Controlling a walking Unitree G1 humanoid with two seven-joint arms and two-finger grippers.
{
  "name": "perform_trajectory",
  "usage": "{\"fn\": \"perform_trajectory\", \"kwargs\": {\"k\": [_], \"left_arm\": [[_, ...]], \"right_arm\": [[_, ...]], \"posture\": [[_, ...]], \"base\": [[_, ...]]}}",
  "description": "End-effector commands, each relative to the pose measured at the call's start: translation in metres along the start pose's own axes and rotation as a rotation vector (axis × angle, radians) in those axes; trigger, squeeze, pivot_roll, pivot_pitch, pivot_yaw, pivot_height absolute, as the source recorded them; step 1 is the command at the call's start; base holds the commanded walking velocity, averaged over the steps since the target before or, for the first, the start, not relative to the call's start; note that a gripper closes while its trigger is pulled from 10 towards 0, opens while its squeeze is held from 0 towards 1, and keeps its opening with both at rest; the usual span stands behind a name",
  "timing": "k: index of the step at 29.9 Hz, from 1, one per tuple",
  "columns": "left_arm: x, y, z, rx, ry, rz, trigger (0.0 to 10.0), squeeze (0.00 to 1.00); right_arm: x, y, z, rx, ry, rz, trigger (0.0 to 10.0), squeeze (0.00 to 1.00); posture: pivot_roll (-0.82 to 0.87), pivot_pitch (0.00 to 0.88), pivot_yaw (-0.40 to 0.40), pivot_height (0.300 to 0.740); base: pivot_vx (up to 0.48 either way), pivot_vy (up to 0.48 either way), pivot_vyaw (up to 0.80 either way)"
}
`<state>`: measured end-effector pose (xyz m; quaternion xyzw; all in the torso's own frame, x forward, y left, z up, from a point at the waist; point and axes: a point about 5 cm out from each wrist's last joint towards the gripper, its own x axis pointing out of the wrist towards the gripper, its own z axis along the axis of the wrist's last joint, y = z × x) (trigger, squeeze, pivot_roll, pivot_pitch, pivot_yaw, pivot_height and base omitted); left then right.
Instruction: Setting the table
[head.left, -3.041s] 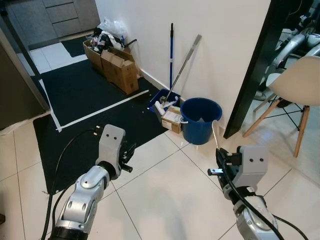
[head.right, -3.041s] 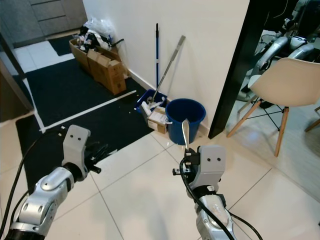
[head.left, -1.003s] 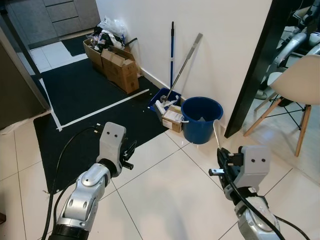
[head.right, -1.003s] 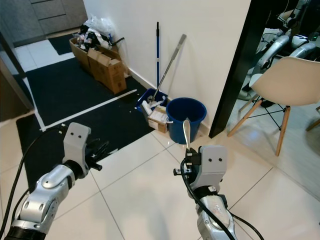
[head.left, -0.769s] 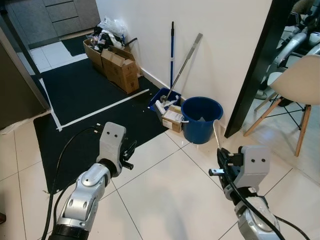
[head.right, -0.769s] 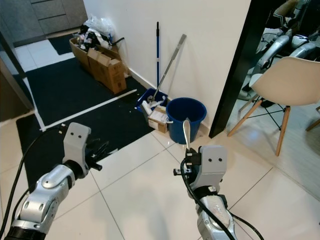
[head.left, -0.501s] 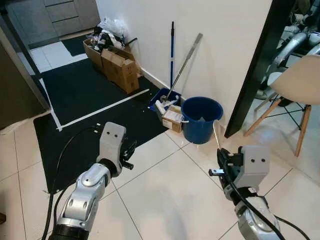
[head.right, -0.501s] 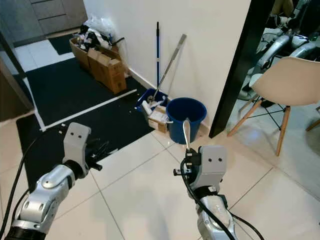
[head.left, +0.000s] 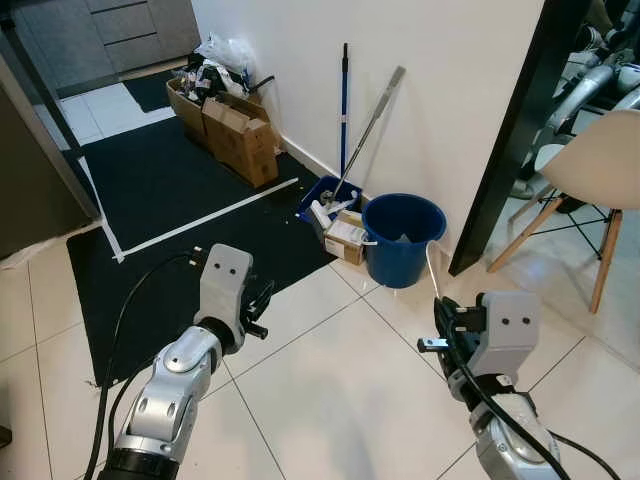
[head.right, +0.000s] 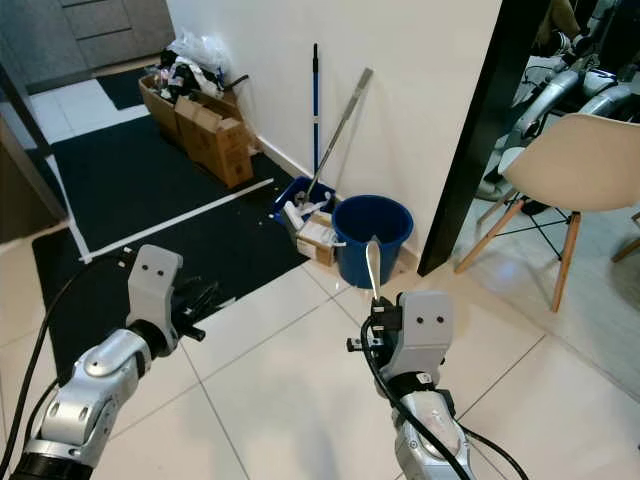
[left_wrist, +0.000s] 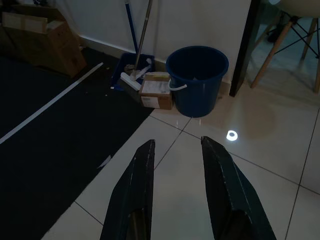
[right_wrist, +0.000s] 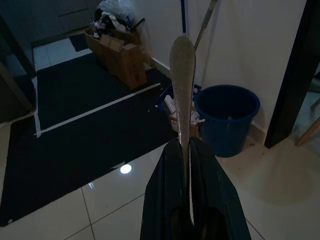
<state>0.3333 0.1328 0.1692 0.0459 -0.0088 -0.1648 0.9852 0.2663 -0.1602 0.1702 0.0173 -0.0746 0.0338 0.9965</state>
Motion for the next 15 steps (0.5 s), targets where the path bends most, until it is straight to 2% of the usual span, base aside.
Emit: {"fn": "perform_trajectory", "kwargs": {"k": [1, 15], "left_arm": [[-0.0001, 0.0026, -0.0048, 0.001, 0.019, 0.011, 10.0, 0.00], [0.0006, 0.0025, -0.0048, 0.003, 0.019, 0.007, 10.0, 0.00]], "right_arm": [[-0.0025, -0.0001, -0.0015, -0.008, 0.013, -0.002, 10.0, 0.00], [-0.0034, 0.0000, -0.0020, -0.008, 0.015, -0.006, 10.0, 0.00]], "posture": [[-0.15, 0.152, 0.160, 0.740], [-0.15, 0.147, 0.172, 0.740]], "base": [[0.000, 0.000, 0.00], [0.000, 0.000, 0.00]]}}
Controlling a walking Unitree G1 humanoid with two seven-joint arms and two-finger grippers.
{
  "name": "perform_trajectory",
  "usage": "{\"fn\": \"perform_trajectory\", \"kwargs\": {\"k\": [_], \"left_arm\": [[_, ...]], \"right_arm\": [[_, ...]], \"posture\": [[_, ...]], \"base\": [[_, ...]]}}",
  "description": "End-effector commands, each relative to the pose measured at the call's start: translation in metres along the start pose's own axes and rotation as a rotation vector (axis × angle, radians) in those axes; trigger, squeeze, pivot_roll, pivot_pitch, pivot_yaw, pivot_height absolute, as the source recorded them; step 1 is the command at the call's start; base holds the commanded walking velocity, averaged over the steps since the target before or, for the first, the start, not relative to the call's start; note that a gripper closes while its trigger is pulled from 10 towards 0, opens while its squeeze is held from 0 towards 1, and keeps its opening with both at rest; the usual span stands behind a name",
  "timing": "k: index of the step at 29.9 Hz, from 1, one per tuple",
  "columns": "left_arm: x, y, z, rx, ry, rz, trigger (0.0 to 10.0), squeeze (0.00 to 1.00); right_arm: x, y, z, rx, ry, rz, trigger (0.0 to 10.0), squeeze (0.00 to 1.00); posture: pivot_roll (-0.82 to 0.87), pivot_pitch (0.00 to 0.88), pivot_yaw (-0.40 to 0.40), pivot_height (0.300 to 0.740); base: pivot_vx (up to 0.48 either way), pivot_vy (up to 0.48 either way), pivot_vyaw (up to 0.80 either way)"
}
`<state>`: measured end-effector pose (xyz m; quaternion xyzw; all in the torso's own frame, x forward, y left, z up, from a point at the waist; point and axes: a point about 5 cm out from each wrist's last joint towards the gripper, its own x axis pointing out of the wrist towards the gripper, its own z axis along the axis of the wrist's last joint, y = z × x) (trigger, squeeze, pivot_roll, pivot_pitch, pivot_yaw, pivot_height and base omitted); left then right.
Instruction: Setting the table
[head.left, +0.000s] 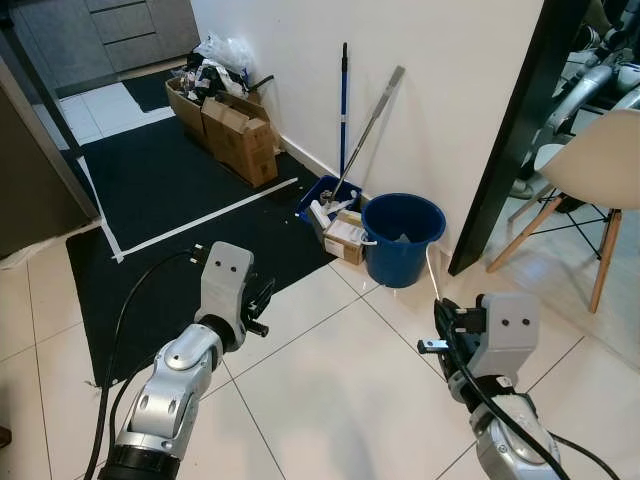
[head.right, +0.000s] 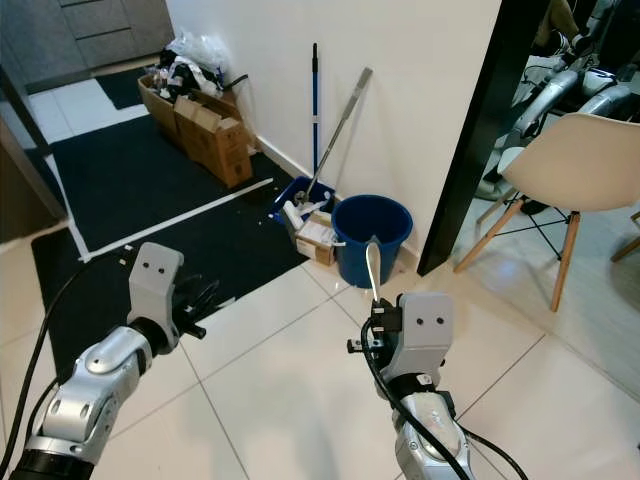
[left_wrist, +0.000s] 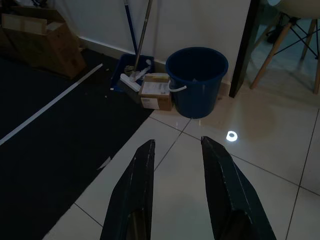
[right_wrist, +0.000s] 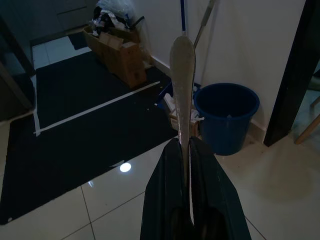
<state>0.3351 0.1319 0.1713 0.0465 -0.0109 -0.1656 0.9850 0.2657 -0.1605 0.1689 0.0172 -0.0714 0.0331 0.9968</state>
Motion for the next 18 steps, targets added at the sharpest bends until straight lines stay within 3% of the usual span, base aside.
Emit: {"fn": "perform_trajectory", "kwargs": {"k": [1, 18], "left_arm": [[-0.0014, 0.0026, -0.0069, 0.001, 0.023, 0.008, 10.0, 0.00], [-0.0015, 0.0036, -0.0066, 0.004, 0.025, 0.008, 10.0, 0.00]], "right_arm": [[-0.0026, 0.0005, -0.0009, -0.007, 0.009, -0.005, 10.0, 0.00], [-0.0032, 0.0016, -0.0020, -0.004, 0.012, -0.007, 10.0, 0.00]], "posture": [[-0.15, 0.147, 0.172, 0.740], [-0.15, 0.149, 0.175, 0.740]], "base": [[0.000, 0.000, 0.00], [0.000, 0.000, 0.00]]}}
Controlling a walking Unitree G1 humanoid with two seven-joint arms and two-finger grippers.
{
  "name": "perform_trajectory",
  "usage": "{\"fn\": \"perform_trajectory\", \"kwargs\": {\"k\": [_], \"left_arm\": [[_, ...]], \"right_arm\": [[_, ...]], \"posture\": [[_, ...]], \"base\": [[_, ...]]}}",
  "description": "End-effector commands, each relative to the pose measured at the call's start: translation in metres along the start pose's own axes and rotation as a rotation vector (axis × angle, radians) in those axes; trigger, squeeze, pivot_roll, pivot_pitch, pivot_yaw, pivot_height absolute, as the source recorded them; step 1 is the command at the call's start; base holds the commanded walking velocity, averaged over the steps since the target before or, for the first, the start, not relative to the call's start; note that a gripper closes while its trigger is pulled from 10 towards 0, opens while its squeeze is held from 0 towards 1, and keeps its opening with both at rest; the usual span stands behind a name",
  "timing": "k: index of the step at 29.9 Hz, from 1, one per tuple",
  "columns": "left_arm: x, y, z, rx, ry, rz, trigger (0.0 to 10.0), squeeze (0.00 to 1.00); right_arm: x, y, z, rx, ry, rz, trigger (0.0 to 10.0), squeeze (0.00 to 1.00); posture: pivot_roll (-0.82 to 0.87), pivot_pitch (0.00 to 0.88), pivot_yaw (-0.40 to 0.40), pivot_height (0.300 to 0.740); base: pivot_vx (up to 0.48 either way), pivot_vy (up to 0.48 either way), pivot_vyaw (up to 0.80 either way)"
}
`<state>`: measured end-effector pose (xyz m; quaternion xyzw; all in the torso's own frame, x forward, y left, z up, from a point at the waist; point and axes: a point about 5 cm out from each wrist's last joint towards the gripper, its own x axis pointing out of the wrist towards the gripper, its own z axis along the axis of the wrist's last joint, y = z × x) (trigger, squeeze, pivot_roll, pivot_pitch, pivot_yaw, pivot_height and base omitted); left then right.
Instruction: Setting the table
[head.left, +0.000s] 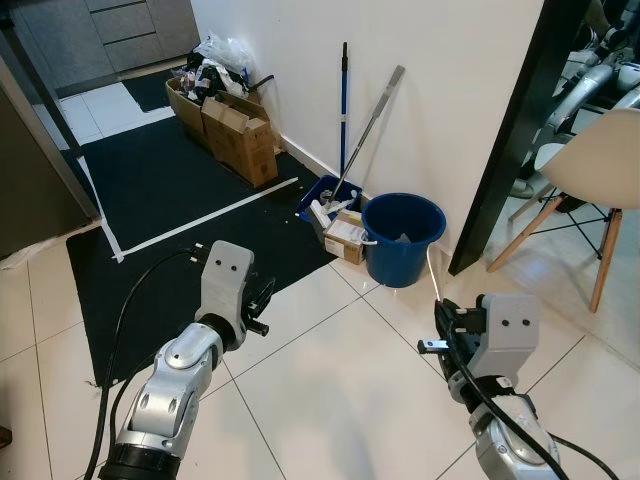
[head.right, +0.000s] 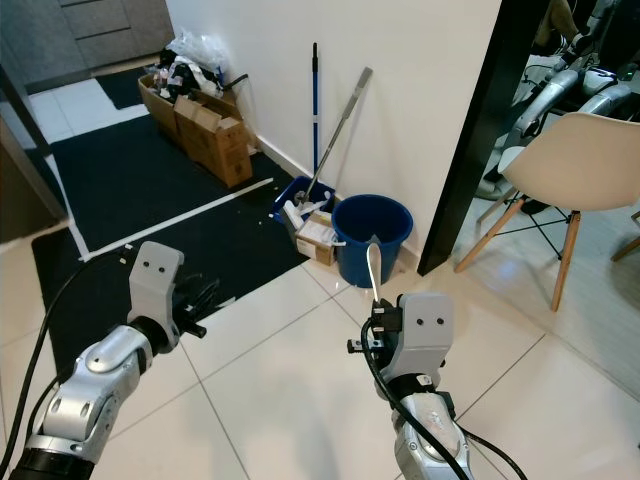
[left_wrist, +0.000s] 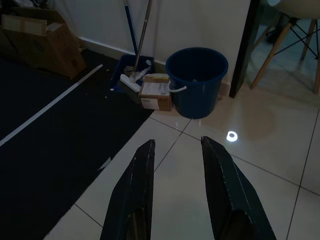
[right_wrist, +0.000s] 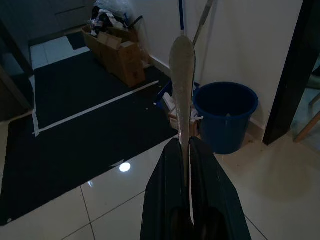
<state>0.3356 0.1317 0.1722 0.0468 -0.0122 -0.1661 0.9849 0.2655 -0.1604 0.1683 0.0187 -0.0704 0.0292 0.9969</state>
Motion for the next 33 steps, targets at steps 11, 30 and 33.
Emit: {"fn": "perform_trajectory", "kwargs": {"k": [11, 30, 33], "left_arm": [[-0.0014, 0.0027, -0.0077, 0.004, 0.027, 0.004, 10.0, 0.00], [0.0001, 0.0022, -0.0075, 0.006, 0.021, 0.004, 10.0, 0.00], [0.0002, 0.0019, -0.0074, 0.006, 0.021, 0.002, 10.0, 0.00]], "right_arm": [[-0.0033, 0.0011, -0.0015, -0.008, 0.010, -0.002, 10.0, 0.00], [-0.0009, 0.0010, -0.0009, -0.013, 0.004, 0.005, 10.0, 0.00], [-0.0012, 0.0009, -0.0009, -0.013, 0.005, 0.005, 10.0, 0.00]], "posture": [[-0.15, 0.145, 0.176, 0.740], [-0.15, 0.126, 0.172, 0.740], [-0.16, 0.124, 0.171, 0.740]], "base": [[0.000, 0.000, 0.00], [0.000, 0.000, 0.00], [0.000, 0.000, 0.00]]}}
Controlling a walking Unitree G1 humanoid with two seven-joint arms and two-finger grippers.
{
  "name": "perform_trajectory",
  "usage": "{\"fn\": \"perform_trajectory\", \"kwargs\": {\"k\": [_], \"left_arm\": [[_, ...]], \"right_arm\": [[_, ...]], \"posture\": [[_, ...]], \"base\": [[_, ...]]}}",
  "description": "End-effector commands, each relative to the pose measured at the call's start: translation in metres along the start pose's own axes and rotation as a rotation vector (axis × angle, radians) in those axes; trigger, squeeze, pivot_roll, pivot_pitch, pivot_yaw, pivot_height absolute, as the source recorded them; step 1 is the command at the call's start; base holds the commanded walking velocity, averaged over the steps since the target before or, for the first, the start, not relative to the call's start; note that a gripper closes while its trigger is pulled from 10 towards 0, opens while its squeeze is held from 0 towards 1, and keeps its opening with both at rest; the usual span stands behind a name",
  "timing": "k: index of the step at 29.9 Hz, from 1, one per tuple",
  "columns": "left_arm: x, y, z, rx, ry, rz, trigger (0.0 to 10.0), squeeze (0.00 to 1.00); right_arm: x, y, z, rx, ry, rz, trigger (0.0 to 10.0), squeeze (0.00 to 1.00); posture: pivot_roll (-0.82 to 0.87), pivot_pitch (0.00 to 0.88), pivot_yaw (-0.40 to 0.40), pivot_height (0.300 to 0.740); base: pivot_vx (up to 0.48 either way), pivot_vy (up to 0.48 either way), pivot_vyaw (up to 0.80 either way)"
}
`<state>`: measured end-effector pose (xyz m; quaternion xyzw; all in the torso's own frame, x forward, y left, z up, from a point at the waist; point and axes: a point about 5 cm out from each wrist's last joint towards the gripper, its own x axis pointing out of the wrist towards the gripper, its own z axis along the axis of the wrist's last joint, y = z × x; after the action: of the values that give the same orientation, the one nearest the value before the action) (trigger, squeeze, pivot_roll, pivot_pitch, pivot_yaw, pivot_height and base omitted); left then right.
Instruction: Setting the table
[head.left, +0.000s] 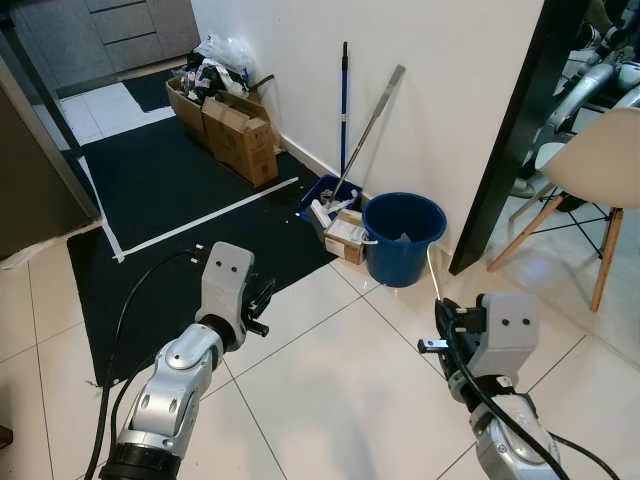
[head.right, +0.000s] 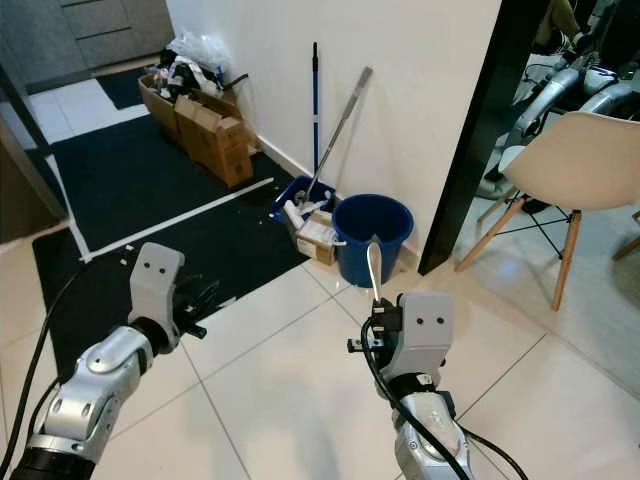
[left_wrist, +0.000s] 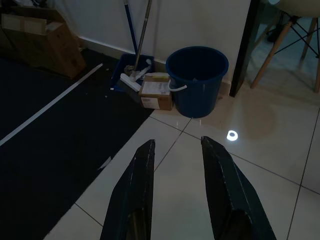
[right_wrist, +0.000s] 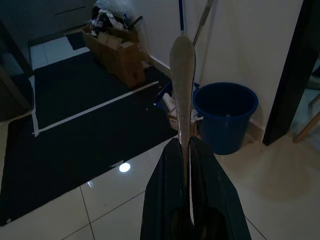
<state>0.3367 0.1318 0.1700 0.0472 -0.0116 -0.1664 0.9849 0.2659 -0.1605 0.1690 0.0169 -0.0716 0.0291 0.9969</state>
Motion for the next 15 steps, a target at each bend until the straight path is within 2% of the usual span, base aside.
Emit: {"fn": "perform_trajectory", "kwargs": {"k": [1, 15], "left_arm": [[-0.0008, 0.0013, -0.0052, 0.005, 0.019, 0.002, 10.0, 0.00], [-0.0030, 0.0010, -0.0062, 0.006, 0.021, 0.002, 10.0, 0.00]], "right_arm": [[-0.0020, 0.0011, -0.0015, -0.010, 0.008, 0.005, 10.0, 0.00], [-0.0042, 0.0018, -0.0026, -0.008, 0.013, 0.007, 10.0, 0.00]], "posture": [[-0.16, 0.122, 0.169, 0.740], [-0.15, 0.134, 0.166, 0.740]], "base": [[0.000, 0.000, 0.00], [0.000, 0.000, 0.00]]}}
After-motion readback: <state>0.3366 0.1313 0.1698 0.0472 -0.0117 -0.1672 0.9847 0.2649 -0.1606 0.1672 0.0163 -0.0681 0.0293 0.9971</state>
